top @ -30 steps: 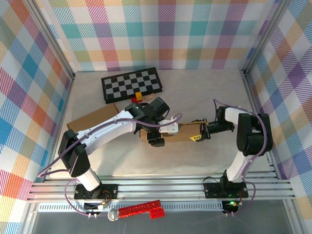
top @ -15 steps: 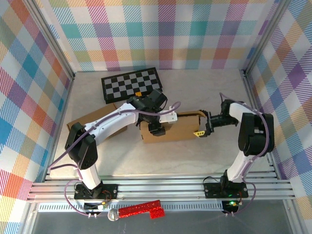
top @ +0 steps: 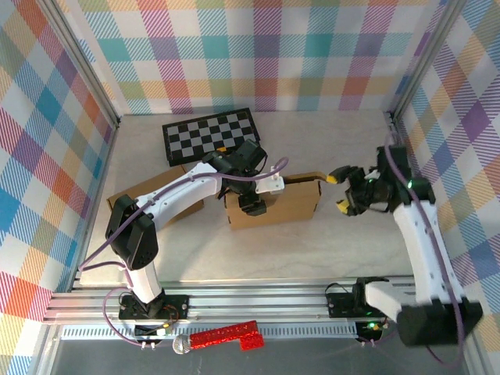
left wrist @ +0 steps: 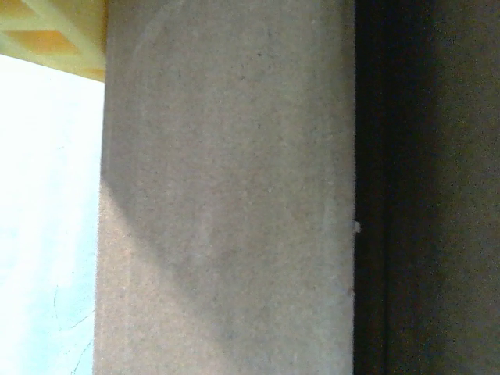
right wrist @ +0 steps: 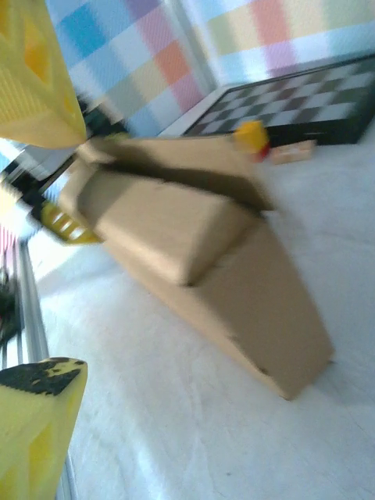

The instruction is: Fold the paper box

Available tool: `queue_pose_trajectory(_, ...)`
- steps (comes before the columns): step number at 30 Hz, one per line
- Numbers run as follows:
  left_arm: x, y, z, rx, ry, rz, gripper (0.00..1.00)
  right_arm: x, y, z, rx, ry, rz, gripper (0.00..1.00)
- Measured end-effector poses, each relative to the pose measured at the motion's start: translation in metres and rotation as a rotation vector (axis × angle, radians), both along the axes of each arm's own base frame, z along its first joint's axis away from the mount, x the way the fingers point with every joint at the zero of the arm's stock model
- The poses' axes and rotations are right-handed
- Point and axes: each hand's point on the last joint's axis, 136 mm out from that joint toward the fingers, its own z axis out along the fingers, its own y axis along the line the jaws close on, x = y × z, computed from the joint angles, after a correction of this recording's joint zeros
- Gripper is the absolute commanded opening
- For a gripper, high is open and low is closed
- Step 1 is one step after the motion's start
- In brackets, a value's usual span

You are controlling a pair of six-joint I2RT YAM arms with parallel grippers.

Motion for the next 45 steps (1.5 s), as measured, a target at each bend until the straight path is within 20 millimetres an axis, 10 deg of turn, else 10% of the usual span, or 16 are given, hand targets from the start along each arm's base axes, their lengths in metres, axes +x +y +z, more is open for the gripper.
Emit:
queue_pose_trajectory(4, 0.001, 0.0, 0.0, -0.003, 0.003, 0.01, 0.68, -0.022, 0.03, -0.019, -0.056, 0.008, 0.06, 0.65)
queue_pose_trajectory(13, 0.001, 0.0, 0.0, -0.003, 0.001, 0.009, 0.58, 0.019, 0.054, -0.067, -0.127, 0.109, 0.018, 0.6)
queue_pose_trajectory(45, 0.0, 0.001, 0.0, 0.003, 0.004, 0.004, 0.58, 0.037, 0.067, -0.072, -0.167, 0.164, 0.022, 0.41)
